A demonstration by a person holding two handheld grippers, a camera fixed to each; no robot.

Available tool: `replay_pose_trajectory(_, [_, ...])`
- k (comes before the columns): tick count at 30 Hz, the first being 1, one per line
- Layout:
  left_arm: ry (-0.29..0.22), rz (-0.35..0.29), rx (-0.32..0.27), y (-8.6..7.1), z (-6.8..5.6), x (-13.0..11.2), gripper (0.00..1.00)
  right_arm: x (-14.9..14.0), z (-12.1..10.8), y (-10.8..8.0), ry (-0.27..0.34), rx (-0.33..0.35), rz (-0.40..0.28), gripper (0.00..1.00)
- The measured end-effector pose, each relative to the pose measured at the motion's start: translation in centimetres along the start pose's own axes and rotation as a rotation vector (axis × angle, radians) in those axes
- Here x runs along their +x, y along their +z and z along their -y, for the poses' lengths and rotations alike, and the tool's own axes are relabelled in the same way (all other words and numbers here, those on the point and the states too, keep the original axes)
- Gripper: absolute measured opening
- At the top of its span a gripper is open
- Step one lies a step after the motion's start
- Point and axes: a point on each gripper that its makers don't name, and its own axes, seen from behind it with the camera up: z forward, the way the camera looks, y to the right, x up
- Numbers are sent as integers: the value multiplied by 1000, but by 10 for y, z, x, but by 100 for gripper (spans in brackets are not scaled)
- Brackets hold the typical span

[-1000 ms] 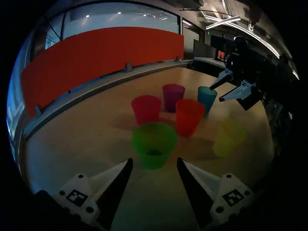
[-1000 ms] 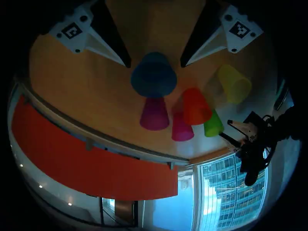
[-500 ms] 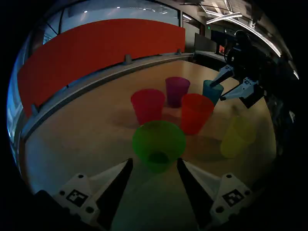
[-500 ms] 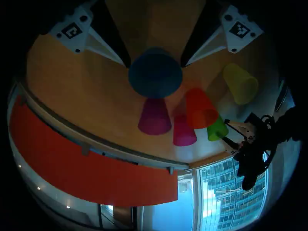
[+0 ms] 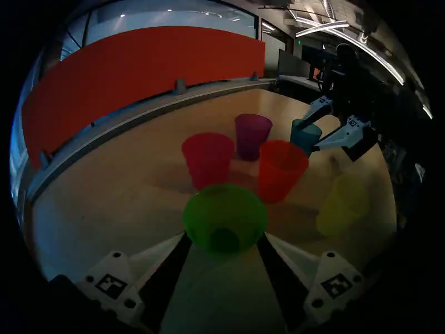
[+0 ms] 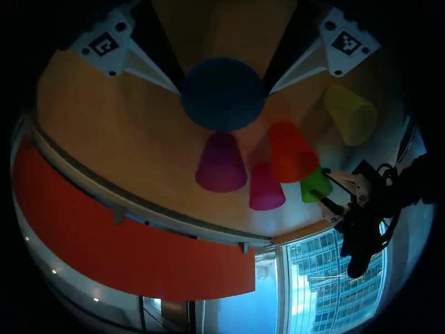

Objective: Pour water

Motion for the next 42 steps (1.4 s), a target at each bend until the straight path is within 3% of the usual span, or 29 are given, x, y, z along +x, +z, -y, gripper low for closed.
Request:
replay_pose_trajectory(15, [-12,-20,2,2,1,8,84,4,-1,1,-2,-1,-11,99])
replay_pose_trajectory(21, [-24,-29,8,3,3,9,84,3,-3,1,-4,-6,-11,92])
replay_pose_trajectory(29, [-42,-51,12,3,5,13,83,4,-3,2,-6,-5,-26,91])
replay_pose_trajectory(42, [-33,-80,21,-2,5,21,83,5,-4,0,-14,-15,-45,90])
